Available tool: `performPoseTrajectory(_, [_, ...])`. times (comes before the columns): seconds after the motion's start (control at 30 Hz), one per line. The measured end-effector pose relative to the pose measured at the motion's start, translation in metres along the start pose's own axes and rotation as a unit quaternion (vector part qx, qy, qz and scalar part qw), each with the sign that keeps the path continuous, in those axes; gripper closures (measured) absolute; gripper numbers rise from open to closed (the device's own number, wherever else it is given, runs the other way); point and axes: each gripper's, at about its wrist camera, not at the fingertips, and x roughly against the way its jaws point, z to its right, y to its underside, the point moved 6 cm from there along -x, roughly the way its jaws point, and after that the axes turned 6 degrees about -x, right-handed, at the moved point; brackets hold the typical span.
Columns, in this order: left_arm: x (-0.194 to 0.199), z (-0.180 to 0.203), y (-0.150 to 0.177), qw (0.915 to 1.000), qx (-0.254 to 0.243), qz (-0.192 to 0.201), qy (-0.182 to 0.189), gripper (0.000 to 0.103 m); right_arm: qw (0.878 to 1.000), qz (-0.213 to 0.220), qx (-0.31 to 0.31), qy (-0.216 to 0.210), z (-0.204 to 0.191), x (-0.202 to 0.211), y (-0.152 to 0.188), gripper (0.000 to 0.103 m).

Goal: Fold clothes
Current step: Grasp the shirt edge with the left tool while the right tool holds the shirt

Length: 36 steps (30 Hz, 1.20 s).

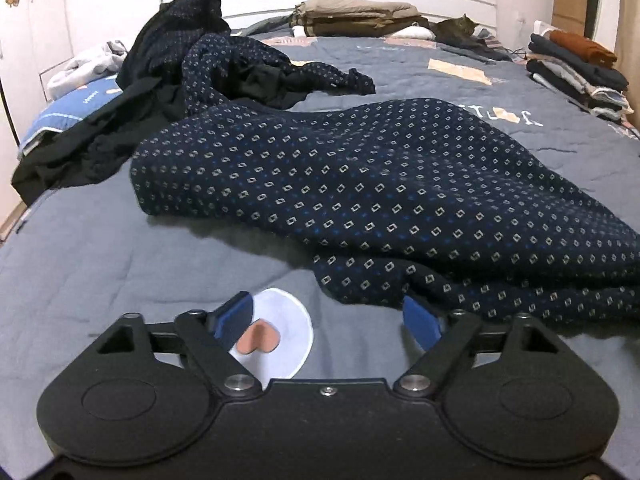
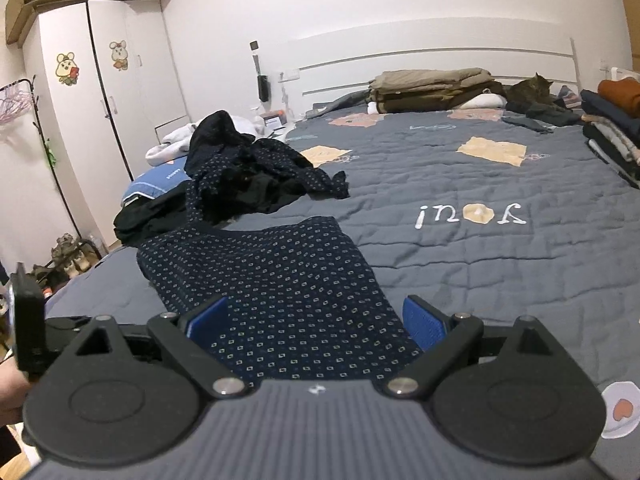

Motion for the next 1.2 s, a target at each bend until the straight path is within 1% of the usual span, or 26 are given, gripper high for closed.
performPoseTrajectory(0.07, [-0.007, -0.001, -0.001, 1.0000, 0.004, -0.001, 0.002, 0.028, 1.000, -0.006, -0.004, -0.003, 0.001, -0.003, 0.001, 0.009])
performPoseTrajectory(0.1, [-0.010, -0.002, 0.000, 1.0000, 0.007, -0.003, 0.005, 0.030, 1.000, -0.008, -0.006, -0.003, 0.002, -0.004, 0.002, 0.009])
performPoseTrajectory(0.13, [-0.013, -0.002, 0.000, 0.9999, 0.010, -0.006, 0.008, 0.035, 1.000, -0.009, -0.009, -0.002, 0.003, -0.004, 0.002, 0.009])
performPoseTrajectory(0.23, [-0.023, -0.005, 0.001, 0.9996, 0.017, -0.013, 0.016, 0.040, 1.000, -0.010, -0.019, -0.004, 0.005, -0.006, 0.001, 0.009])
performPoseTrajectory(0.47, [-0.041, -0.010, 0.002, 0.9990, 0.029, -0.012, 0.031, 0.040, 1.000, -0.016, -0.020, -0.012, 0.004, -0.009, 0.003, 0.009])
performPoseTrajectory(0.57, [-0.046, -0.010, 0.001, 0.9990, 0.025, -0.001, 0.037, 0.041, 0.999, -0.023, -0.020, -0.014, 0.004, -0.012, 0.005, 0.009])
performPoseTrajectory(0.6, [-0.045, -0.009, 0.001, 0.9987, 0.026, 0.005, 0.043, 0.046, 0.999, -0.024, -0.020, -0.015, 0.004, -0.013, 0.006, 0.009])
performPoseTrajectory(0.63, [-0.045, -0.008, 0.001, 0.9984, 0.026, 0.011, 0.049, 0.062, 0.999, -0.025, -0.019, -0.015, 0.004, -0.013, 0.006, 0.009])
performPoseTrajectory(0.7, [-0.044, -0.004, -0.001, 0.9968, 0.031, 0.020, 0.072, 0.087, 0.999, -0.026, -0.019, -0.016, 0.004, -0.013, 0.007, 0.009])
performPoseTrajectory(0.73, [-0.042, -0.003, -0.003, 0.9968, 0.030, 0.023, 0.070, 0.090, 0.999, -0.026, -0.019, -0.017, 0.003, -0.013, 0.007, 0.009])
performPoseTrajectory(0.8, [-0.038, -0.001, -0.005, 0.9973, 0.023, 0.028, 0.064, 0.094, 0.999, -0.024, -0.020, -0.019, 0.004, -0.012, 0.006, 0.009])
performPoseTrajectory(0.87, [-0.029, -0.002, -0.007, 0.9968, 0.026, 0.036, 0.065, 0.096, 0.999, -0.022, -0.022, -0.021, 0.005, -0.010, 0.005, 0.009])
performPoseTrajectory(0.93, [-0.018, -0.002, -0.010, 0.9963, 0.029, 0.046, 0.066, 0.097, 0.999, -0.020, -0.026, -0.023, 0.007, -0.008, 0.003, 0.009])
performPoseTrajectory(1.03, [0.008, 0.000, -0.015, 0.9954, 0.023, 0.059, 0.072, 0.097, 0.999, -0.018, -0.031, -0.026, 0.011, -0.007, 0.001, 0.009])
performPoseTrajectory(1.2, [0.045, 0.009, -0.012, 0.9947, 0.007, 0.069, 0.076, 0.097, 0.999, -0.022, -0.041, -0.029, 0.015, -0.009, -0.001, 0.009])
